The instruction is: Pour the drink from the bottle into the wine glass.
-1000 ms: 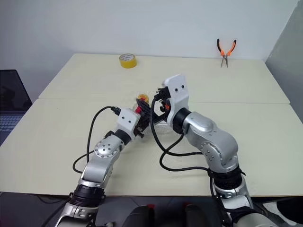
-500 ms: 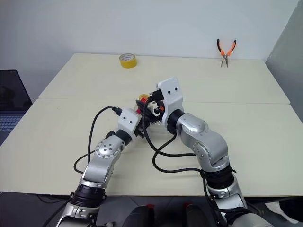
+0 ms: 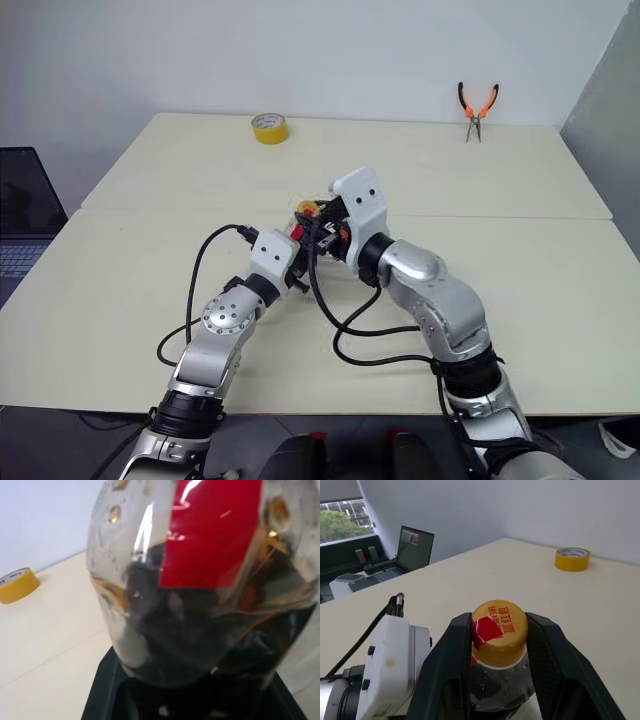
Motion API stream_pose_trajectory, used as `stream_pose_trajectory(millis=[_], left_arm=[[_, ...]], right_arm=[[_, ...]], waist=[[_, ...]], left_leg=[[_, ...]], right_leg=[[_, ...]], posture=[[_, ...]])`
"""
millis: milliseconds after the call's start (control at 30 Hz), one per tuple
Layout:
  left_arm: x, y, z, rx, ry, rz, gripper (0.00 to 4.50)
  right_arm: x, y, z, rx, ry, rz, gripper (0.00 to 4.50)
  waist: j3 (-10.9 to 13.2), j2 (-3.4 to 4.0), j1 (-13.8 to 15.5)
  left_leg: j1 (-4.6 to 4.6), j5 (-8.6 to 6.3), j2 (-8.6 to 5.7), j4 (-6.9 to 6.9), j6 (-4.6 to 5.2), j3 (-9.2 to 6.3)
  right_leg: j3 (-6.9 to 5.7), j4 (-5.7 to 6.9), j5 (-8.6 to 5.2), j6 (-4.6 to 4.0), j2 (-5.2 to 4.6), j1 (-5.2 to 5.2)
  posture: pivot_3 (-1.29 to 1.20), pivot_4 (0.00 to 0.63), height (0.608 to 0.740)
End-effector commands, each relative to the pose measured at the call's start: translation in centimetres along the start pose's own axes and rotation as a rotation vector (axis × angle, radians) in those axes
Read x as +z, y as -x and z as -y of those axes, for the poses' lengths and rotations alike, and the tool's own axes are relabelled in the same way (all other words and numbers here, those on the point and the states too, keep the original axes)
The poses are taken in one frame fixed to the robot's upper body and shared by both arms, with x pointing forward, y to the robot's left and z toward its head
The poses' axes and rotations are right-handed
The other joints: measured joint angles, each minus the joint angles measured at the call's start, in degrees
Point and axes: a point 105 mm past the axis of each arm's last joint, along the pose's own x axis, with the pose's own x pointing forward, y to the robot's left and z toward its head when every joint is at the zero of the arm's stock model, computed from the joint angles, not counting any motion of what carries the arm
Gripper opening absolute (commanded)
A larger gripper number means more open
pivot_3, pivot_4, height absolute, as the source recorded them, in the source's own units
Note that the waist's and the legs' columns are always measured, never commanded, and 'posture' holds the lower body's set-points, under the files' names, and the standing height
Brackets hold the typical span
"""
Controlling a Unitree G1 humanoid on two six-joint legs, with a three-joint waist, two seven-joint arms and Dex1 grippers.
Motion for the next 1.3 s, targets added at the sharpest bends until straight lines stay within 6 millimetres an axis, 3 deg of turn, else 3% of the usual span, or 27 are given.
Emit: stream_pose_trajectory(millis=[33,267,467,767,967,1300], left_arm=[[1.9,0.5,-1.9,0.066,-0.025,0.066,1.07],[1.8,0.7,-1.9,0.069,-0.021,0.062,0.81],[1.9,0.8,-1.8,0.066,-0.017,0.065,0.77],[1.8,0.8,-1.9,0.087,-0.018,0.065,0.77],[1.7,0.7,-1.9,0.092,-0.023,0.063,0.77],[1.6,0.5,-2.0,0.094,-0.034,0.061,0.75]], right_arm=[[0.5,0.6,2.9,-0.003,0.099,0.041,1.25],[0.2,0.2,4.5,0.096,0.244,0.058,1.25],[-0.2,0.1,3.7,0.173,0.245,0.062,1.25],[-0.4,0.9,0.2,0.133,0.015,0.039,4.44],[0.2,0.5,-1.1,-0.009,-0.076,0.032,4.5],[1.2,-1.8,-1.0,-0.137,-0.1,0.063,4.5]], waist=[[0.0,0.0,-0.04],[0.01,0.01,-0.02],[0.01,0.01,0.05],[0.01,0.01,0.1],[0.01,0.01,0.15],[0.01,0.02,0.07]], left_leg=[[0.0,0.0,0.0,-0.01,0.0,0.0],[0.01,0.0,0.01,-0.02,0.0,0.03],[0.0,0.0,0.02,-0.01,0.0,0.03],[-0.01,0.0,0.07,-0.03,0.0,0.02],[-0.02,0.01,0.07,-0.03,-0.01,0.02],[-0.01,0.01,0.05,-0.05,-0.01,0.02]], right_leg=[[0.0,0.0,0.0,0.0,0.0,0.0],[0.01,-0.01,0.0,0.0,0.01,-0.01],[0.02,-0.01,0.01,-0.01,0.0,-0.01],[0.02,0.02,0.02,-0.03,0.0,-0.03],[0.02,0.04,0.02,-0.03,0.0,-0.05],[0.01,0.02,0.02,-0.03,0.01,-0.07]], posture=[[0.0,0.15,0.74],[0.0,0.15,0.74],[0.0,0.15,0.74],[0.0,0.15,0.74],[0.0,0.15,0.74],[0.0,0.15,0.74]])
